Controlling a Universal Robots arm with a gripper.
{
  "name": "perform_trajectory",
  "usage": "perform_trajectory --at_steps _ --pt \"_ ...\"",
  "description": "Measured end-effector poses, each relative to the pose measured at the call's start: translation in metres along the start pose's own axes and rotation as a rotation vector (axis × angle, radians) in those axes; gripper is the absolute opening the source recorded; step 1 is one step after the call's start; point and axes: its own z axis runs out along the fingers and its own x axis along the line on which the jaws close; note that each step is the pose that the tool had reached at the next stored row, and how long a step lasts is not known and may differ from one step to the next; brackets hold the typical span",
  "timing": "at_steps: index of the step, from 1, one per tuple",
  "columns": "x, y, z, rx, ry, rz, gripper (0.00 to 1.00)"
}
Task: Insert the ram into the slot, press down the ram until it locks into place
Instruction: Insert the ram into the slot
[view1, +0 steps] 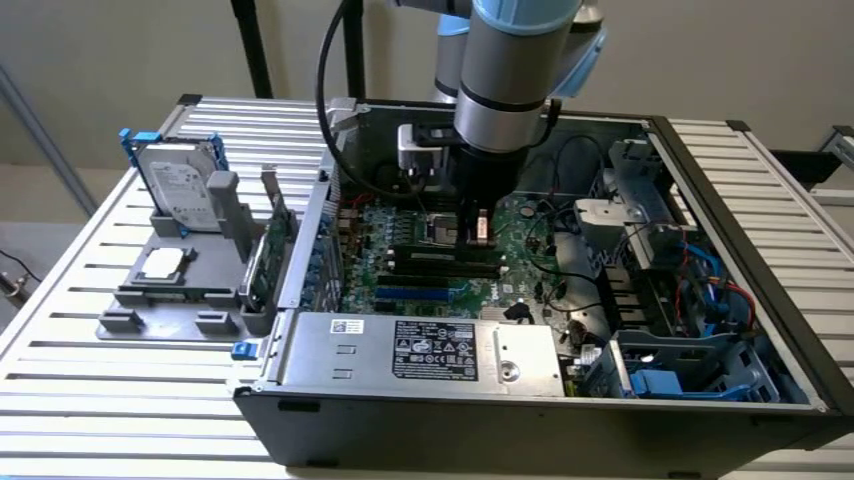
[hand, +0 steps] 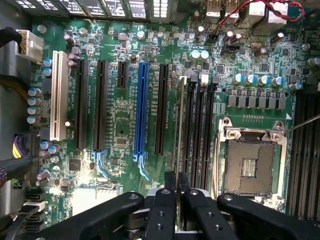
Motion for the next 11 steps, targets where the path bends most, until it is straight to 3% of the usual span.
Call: perform_trajectory --at_steps 11 --pt "-0.0007 -0.0004 0.0067 0.0002 0.0 0.0 0.13"
